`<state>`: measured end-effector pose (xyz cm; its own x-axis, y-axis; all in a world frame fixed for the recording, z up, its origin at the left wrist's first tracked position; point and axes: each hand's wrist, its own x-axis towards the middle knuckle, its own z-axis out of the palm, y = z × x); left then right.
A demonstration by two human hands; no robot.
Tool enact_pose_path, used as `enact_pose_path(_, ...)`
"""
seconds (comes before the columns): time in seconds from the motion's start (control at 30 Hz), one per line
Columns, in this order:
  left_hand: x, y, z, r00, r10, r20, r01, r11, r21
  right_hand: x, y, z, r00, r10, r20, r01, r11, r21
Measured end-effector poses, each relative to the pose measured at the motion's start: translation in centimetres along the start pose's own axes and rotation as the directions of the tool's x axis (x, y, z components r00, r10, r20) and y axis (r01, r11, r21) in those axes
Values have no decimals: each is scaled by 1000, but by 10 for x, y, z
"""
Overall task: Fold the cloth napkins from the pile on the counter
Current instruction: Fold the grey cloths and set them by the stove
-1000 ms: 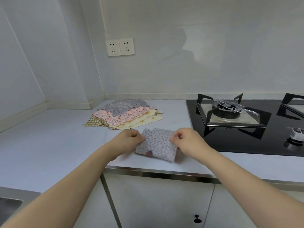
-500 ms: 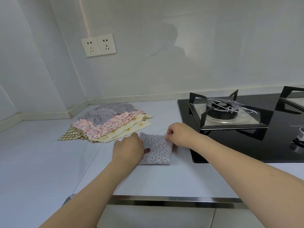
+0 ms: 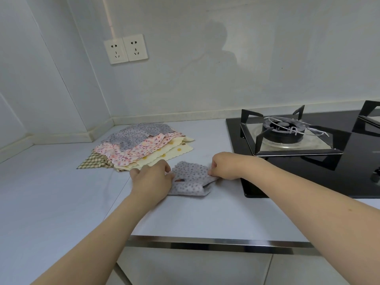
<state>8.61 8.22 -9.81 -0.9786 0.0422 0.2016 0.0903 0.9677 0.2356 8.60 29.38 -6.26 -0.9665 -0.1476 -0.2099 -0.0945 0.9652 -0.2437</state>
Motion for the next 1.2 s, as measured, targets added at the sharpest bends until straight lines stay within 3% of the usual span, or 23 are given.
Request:
enact_pose_path(0.07,-1,-3,1,994,33,-104,-30,999,25,-5,-1,0,999,-25,26,25,1000,-16)
enact_pose_path(0.1,-1,-6,0,995,6,-95,-13,998,-68,-7,-1,1,999,-27,23,26,999,32)
enact_pose_path(0.13,-1,-8,-3,999,-45,-22,38,970,-241,-10,1,1,1000,-26,7,25,993,118)
enact_pose_path(0.2,-2,-12,-6,977,-86,197,183,811,-555,-13,4,1,1000,-5,-13,10,921,389)
enact_pose_path(0.23,-4,-12,-9,970,-67,235,194,796,-574,-16,6,2,1000,5,1,-5,852,524)
enact_pose_path(0.3,-12,-8,-13,988,-37,147,85,939,-334,-20,8,7,1000,10,21,-22,745,667)
enact_pose_path(0.37,-27,2,-15,997,22,-79,-30,994,-109,-21,8,11,1000,18,5,-16,724,689)
enact_pose_path(0.43,-48,21,-18,966,136,-219,-165,979,-121,-19,8,14,1000,27,-17,-7,717,697)
enact_pose_path(0.53,-73,43,-10,934,292,-207,-314,946,-81,-20,6,14,999,46,-24,-15,697,717)
enact_pose_path(0.7,-80,50,5,850,397,-345,-400,914,67,-19,5,15,996,91,-20,-54,737,674)
enact_pose_path(0.9,-80,53,1,868,450,-209,-384,876,292,-18,3,23,988,130,-88,-37,735,677)
enact_pose_path(1.2,-76,61,-16,967,242,82,-254,869,425,-22,-2,32,971,36,-236,84,874,479)
